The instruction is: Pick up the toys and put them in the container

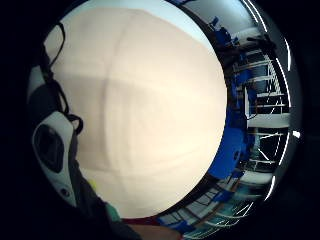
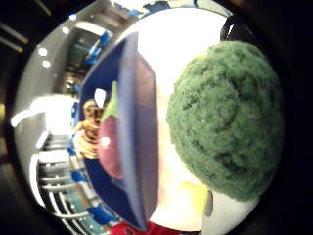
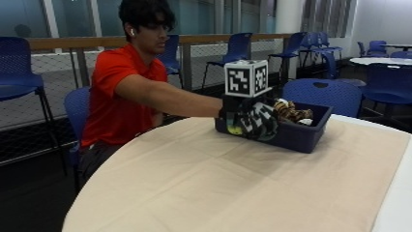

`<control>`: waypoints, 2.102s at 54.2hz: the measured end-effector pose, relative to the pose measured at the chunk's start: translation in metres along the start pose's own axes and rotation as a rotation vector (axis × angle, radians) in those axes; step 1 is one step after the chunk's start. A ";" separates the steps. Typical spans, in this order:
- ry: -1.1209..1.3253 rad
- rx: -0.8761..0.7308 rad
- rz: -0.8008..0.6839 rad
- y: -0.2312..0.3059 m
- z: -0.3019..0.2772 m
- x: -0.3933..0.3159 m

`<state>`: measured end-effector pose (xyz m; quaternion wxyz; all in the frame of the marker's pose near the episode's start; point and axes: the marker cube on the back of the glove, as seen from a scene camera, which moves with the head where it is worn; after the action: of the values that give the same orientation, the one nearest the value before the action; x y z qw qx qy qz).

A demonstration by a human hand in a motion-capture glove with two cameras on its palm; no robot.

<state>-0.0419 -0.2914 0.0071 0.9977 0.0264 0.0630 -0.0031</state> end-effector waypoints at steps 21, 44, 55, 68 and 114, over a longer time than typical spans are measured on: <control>-0.055 0.064 -0.232 0.036 -0.100 -0.124; 0.094 -0.266 -0.286 0.070 -0.079 -0.179; -0.001 -0.252 -0.338 0.085 -0.070 -0.160; -0.041 -0.224 -0.263 0.101 -0.069 -0.123; -0.021 -0.178 -0.104 0.211 -0.001 0.050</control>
<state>0.0097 -0.0811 0.0104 0.9951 -0.0659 0.0539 -0.0494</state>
